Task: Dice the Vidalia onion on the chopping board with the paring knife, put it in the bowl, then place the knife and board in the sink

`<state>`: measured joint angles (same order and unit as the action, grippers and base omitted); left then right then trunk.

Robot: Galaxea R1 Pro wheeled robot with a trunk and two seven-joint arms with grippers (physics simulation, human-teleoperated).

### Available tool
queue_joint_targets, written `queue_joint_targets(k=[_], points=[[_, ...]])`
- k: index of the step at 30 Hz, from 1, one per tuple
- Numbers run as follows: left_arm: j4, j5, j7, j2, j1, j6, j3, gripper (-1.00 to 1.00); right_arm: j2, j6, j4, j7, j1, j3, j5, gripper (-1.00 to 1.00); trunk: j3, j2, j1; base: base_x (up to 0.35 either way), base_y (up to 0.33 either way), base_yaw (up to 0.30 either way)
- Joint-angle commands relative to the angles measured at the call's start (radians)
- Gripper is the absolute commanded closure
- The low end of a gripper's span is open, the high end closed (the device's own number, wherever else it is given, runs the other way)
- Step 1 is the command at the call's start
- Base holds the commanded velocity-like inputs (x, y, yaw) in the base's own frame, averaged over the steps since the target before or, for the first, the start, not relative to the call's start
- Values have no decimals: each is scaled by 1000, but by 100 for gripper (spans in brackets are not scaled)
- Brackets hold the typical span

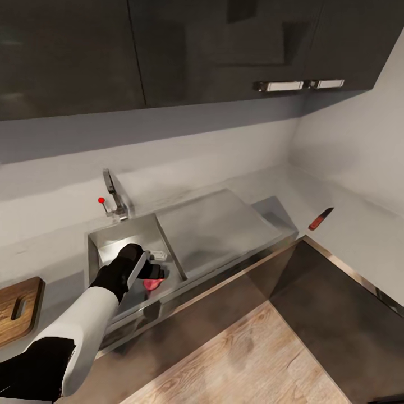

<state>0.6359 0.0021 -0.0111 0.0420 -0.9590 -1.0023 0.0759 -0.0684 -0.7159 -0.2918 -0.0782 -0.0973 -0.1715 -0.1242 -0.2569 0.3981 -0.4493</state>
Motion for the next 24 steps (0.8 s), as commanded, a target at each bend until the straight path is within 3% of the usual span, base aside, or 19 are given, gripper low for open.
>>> queue_joint_targets(k=[1, 24], points=[[-3, 0, -1, 0, -1, -3, 2, -100, -1, -2, 0, -8, -1, -3, -11, -100, -3, 2, -1, 56, 0, 0], [-20, -1, -1, -1, -1, -2, 2, -100, -1, -2, 0, -8, 0, -3, -11, -100, -19, 2, -1, 9, 0, 0]])
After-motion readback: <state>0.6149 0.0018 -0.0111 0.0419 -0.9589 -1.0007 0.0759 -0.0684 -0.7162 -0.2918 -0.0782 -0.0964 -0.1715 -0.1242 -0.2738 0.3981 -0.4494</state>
